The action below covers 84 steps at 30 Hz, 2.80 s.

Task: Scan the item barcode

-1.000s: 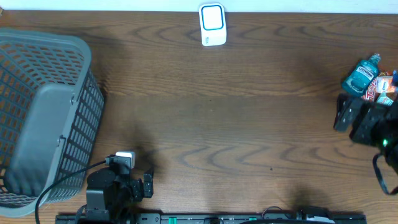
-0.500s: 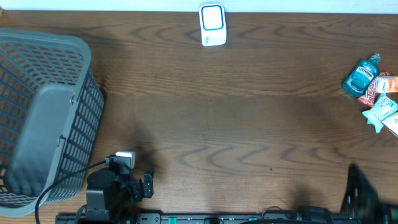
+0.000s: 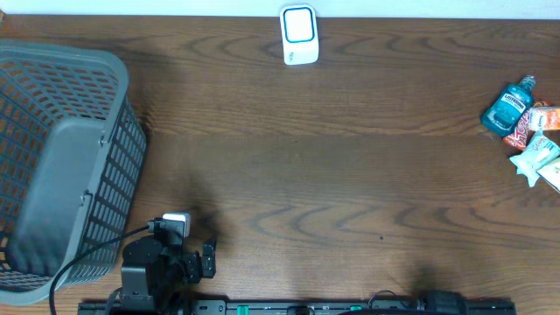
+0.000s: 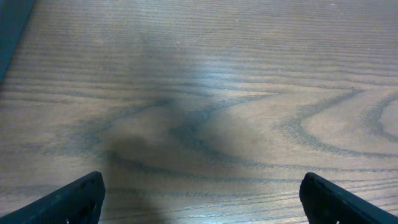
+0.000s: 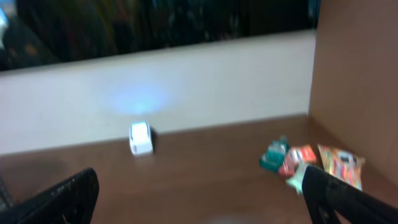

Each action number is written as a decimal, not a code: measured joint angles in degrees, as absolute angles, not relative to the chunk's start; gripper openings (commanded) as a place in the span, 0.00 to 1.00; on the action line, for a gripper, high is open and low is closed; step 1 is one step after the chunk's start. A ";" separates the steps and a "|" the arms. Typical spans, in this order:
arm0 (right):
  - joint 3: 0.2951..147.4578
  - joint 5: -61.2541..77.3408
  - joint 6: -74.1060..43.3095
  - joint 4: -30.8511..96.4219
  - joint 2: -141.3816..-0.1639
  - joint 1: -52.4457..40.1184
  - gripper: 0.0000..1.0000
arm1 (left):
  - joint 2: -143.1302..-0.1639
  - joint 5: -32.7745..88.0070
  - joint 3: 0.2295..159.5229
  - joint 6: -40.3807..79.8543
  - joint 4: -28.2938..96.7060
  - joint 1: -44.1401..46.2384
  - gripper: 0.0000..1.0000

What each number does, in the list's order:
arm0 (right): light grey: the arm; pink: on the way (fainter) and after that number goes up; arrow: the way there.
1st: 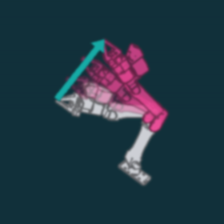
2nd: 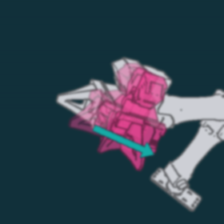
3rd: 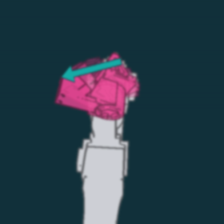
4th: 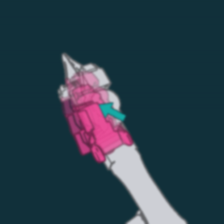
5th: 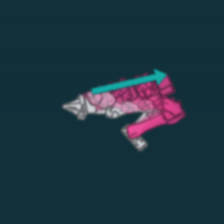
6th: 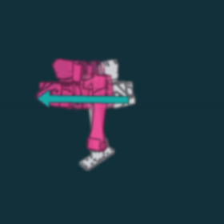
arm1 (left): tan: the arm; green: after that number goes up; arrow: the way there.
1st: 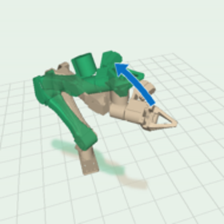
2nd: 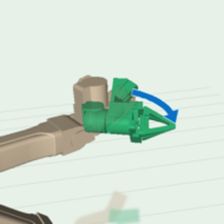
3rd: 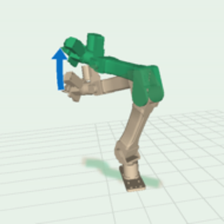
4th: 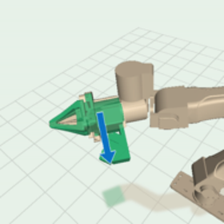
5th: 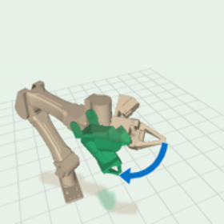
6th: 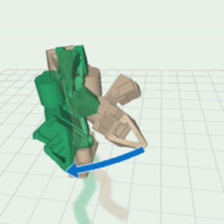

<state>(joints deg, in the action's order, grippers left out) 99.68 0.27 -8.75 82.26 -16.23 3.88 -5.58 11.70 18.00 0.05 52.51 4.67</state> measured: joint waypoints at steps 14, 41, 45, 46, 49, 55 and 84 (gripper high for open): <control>71.72 0.30 -11.73 51.44 -1.23 2.42 0.99 | -5.58 11.70 18.00 0.05 52.53 4.67 1.00; 10.61 0.30 -28.29 -2.52 -0.71 2.44 0.99 | -5.58 11.68 18.02 0.05 52.51 4.67 1.00; 5.58 0.30 -29.98 -7.22 -0.67 2.44 0.99 | -5.58 11.70 18.00 0.05 52.51 4.67 1.00; 4.82 0.30 -30.15 -7.81 -0.67 2.44 0.99 | -5.58 11.68 18.00 0.05 52.51 4.67 1.00; 2.37 0.27 -30.65 -9.19 -0.67 2.44 0.99 | -5.58 11.70 18.02 0.05 52.51 4.67 1.00; 0.40 -0.97 -31.03 -5.52 -0.69 2.44 0.99 | -5.58 11.70 18.02 0.05 52.51 4.67 1.00; 0.38 -7.51 -16.25 3.27 -0.64 2.44 0.99 | -5.58 11.70 18.00 0.05 52.51 4.67 1.00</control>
<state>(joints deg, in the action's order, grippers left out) 0.38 -7.51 -16.25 3.27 -0.64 2.44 -5.58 11.70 18.00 0.05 52.51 4.67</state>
